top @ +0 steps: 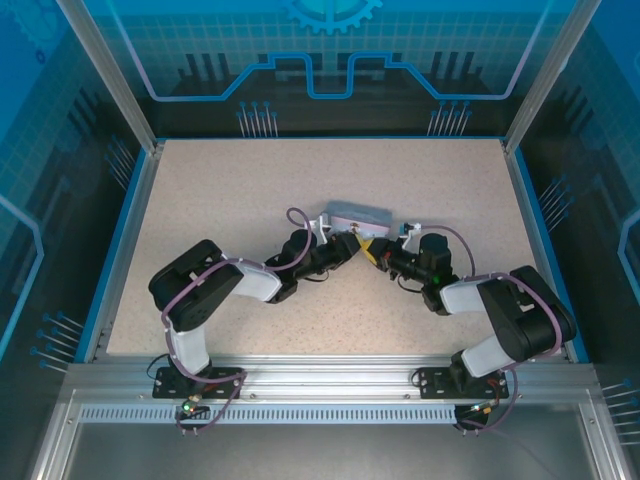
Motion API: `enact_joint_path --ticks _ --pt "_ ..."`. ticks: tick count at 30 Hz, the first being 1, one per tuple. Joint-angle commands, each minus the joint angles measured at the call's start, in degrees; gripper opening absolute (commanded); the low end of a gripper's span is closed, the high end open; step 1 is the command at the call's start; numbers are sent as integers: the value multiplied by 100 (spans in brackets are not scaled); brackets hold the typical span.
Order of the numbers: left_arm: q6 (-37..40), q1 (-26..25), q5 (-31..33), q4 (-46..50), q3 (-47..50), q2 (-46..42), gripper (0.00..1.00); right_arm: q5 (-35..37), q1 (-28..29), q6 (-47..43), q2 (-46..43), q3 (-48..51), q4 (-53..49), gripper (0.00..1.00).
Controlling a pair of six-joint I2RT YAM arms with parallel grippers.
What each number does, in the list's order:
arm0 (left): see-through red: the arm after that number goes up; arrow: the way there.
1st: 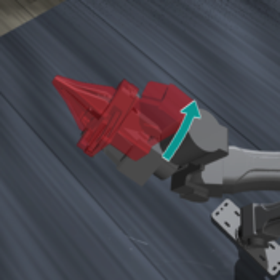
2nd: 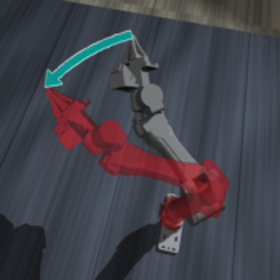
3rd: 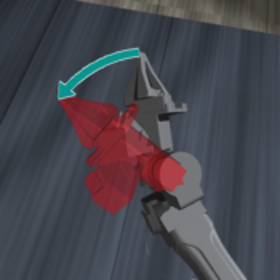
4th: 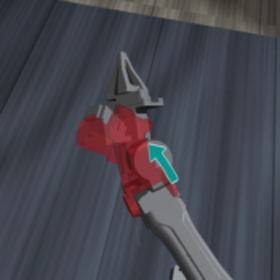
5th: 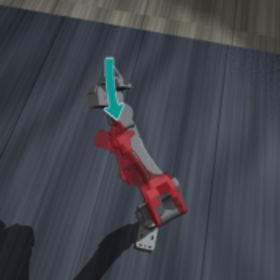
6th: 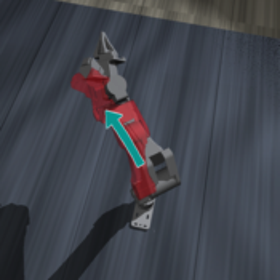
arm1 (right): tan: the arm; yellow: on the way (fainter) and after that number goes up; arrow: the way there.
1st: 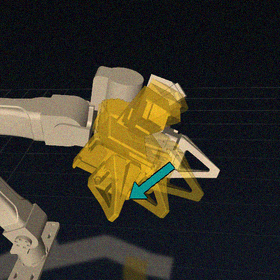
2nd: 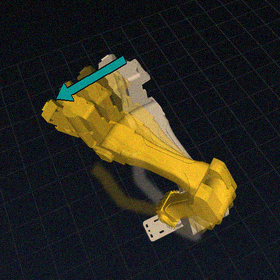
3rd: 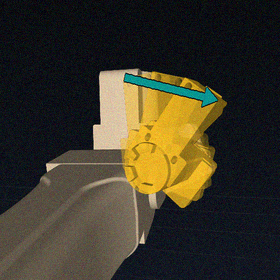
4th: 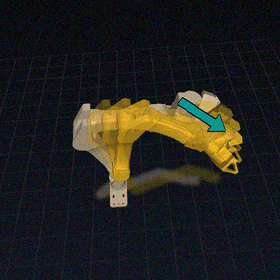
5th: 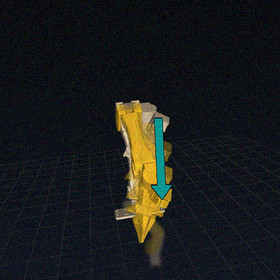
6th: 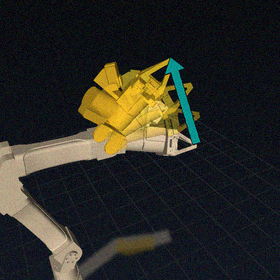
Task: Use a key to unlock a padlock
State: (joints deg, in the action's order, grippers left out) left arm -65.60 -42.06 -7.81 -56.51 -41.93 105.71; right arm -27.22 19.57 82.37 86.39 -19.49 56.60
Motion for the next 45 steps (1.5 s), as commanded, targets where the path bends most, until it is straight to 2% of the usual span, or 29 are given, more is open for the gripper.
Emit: enact_joint_path --ticks 1,7,20,24,29,39,45 --pt "127 -57 -256 -264 -141 53 31 9 71 23 32 -11 303 0" --pt "146 11 -136 -190 -86 -31 35 -2 63 -27 1 -13 188 0" --pt "72 108 279 305 116 -238 52 -35 77 -91 222 -64 124 0" --pt "11 131 451 377 240 -271 53 -36 110 -71 373 -64 231 0" --pt "-33 149 485 354 221 -224 44 -3 202 -103 611 -82 292 0" --pt "-211 138 409 121 300 17 32 122 380 110 1407 -35 1042 0" --pt "-185 128 348 187 204 115 27 143 408 115 1462 -107 1049 0"
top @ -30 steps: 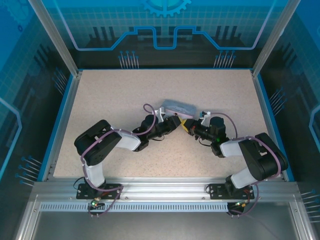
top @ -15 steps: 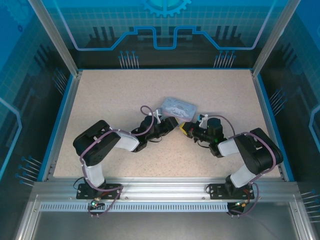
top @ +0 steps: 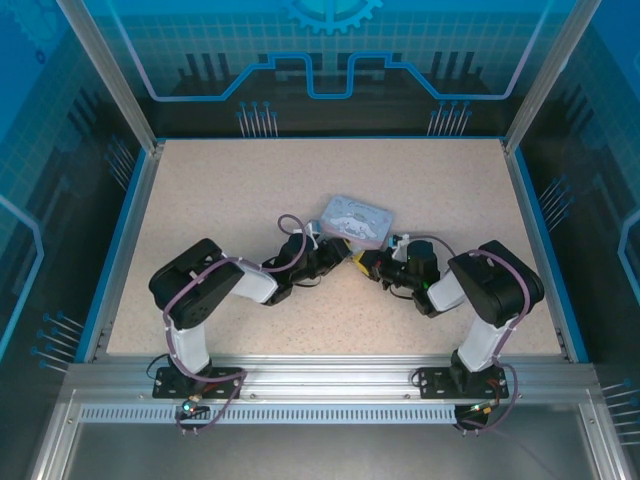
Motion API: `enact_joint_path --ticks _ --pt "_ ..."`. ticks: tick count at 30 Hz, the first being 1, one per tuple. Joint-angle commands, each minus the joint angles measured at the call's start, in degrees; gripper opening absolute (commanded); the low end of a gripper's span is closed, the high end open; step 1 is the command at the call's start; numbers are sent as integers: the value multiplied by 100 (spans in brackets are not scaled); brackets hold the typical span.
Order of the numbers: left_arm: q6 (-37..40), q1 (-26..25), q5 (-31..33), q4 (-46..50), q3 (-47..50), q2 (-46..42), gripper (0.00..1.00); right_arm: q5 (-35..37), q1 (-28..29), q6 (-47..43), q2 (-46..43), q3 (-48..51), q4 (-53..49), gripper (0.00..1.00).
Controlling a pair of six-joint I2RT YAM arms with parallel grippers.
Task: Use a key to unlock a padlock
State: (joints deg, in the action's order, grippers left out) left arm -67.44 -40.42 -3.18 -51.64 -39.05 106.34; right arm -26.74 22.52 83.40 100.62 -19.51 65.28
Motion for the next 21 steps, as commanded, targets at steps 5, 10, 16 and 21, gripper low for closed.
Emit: enact_joint_path --ticks 5,10,16,21 --pt "4 -45 -113 -278 -103 141 27 95 129 19 19 -140 155 0" --pt "7 -49 -123 -279 -138 169 21 90 148 45 46 -149 170 0" --pt "19 -53 -111 -406 -119 132 8 76 176 88 96 -147 158 0" --pt "18 -46 -83 -388 -125 -5 2 119 170 -85 -50 -67 131 6"
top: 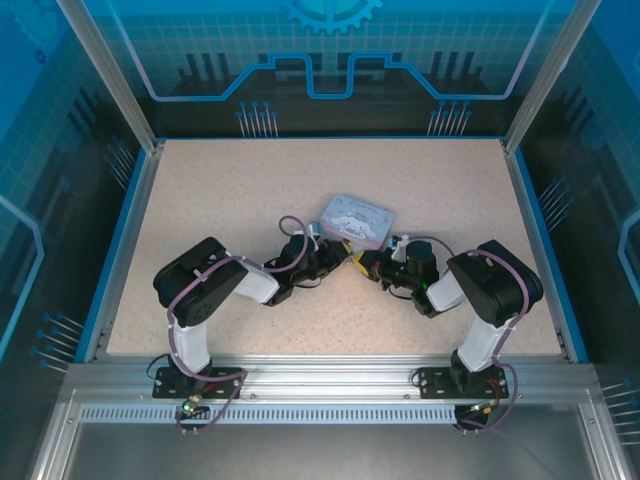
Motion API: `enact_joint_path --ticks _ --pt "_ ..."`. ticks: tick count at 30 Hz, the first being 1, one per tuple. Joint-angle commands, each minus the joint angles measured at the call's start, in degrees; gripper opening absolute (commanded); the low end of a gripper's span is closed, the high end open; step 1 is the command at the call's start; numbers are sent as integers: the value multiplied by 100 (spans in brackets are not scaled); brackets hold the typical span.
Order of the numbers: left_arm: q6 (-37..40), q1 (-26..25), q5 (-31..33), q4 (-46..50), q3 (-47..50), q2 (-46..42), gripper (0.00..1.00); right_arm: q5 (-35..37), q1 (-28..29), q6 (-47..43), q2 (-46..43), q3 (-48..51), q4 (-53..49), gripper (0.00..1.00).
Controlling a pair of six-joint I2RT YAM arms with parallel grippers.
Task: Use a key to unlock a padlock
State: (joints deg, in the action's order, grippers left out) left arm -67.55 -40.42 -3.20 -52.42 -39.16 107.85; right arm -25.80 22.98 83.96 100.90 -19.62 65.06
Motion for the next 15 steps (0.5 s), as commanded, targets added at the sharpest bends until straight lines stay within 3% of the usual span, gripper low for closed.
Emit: enact_joint_path --ticks 1,11,15 --pt "31 -51 -53 -273 -109 -219 2 51 127 -274 -179 -44 -33 8" --pt "-98 -37 174 166 -212 -513 0 317 93 -1436 -1113 69 -1366 33" --pt "-82 4 231 453 -299 -695 0 769 93 -2395 -2046 165 -2646 47"
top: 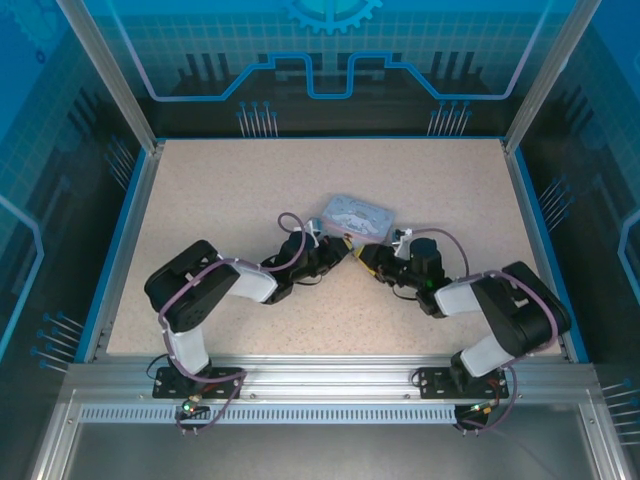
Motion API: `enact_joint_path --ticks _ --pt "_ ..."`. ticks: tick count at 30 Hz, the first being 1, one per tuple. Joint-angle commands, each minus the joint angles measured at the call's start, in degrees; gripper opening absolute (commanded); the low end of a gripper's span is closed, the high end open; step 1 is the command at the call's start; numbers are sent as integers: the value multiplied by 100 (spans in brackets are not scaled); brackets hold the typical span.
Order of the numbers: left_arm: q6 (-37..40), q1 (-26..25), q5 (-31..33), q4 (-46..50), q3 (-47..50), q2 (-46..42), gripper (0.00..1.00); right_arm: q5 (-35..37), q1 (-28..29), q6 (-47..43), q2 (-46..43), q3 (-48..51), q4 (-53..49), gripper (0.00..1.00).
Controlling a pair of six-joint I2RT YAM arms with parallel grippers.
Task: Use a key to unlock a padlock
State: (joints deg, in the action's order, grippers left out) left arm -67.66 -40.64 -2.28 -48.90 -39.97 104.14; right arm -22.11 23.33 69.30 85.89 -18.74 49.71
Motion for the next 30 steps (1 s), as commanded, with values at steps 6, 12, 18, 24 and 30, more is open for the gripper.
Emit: enact_joint_path --ticks 6,12,18,24,30 --pt "-14 89 209 638 -295 -651 0 1328 170 -3424 -2377 -373 -3894 57" --pt "-171 147 231 888 -341 -794 0 2045 693 -5358 -3166 -712 -4596 58" --pt "-392 203 143 1055 -422 -893 0 3708 1963 -7381 -3514 -377 -3787 59" --pt "-568 250 4 1094 -442 -981 0 4375 2491 -8689 -2832 -95 -2385 58" --pt "-606 266 4 1110 -441 -1025 0 4422 2516 -8776 -1715 -366 -1596 54"
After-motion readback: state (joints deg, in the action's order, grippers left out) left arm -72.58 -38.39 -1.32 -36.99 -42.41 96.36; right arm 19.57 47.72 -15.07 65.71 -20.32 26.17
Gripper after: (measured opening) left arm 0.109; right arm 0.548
